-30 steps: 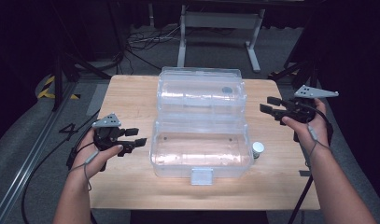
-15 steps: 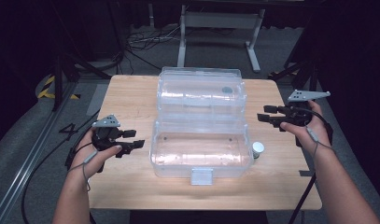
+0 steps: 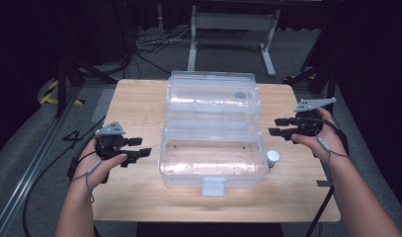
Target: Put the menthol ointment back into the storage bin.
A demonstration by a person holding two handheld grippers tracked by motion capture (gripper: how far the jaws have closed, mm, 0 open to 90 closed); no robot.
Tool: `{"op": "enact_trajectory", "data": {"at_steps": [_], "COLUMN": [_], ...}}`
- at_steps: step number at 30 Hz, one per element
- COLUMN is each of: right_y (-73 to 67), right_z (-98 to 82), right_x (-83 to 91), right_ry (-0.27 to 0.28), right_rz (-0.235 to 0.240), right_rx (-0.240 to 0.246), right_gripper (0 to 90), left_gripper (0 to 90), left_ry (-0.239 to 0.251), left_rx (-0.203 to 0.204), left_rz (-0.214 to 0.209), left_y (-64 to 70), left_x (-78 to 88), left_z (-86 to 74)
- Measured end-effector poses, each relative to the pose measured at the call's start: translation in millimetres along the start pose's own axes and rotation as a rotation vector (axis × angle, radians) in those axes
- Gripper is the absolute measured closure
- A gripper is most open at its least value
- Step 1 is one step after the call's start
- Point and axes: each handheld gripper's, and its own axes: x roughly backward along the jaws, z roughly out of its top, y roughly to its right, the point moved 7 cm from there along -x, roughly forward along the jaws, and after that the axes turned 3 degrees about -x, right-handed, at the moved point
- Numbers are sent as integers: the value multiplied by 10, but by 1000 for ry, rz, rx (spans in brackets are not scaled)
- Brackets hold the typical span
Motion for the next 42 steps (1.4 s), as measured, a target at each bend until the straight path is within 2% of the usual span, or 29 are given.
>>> {"op": "enact_trajectory", "data": {"at_steps": [9, 10, 17, 27, 42], "right_y": [20, 33, 63, 82, 62], "right_z": [-97, -135, -223, -382, -593], "right_x": [-56, -75, -127, -234, -364], "right_ry": [-74, -99, -146, -250, -380], "right_rz": [1, -2, -3, -26, -9], "right_rx": [-13, -16, -26, -36, -43], "right_gripper": [491, 489, 478, 470, 432], "left_gripper": [414, 413, 414, 413, 412], "left_ry": [-1, -1, -4, -1, -9], "left_rx": [0, 4, 9, 15, 12], "left_rz": [-1, -2, 3, 3, 1], "left_y": [-4, -4, -18, -28, -38], "left_x": [0, 1, 4, 7, -4], "left_z": [-6, -8, -18, -25, -39]}}
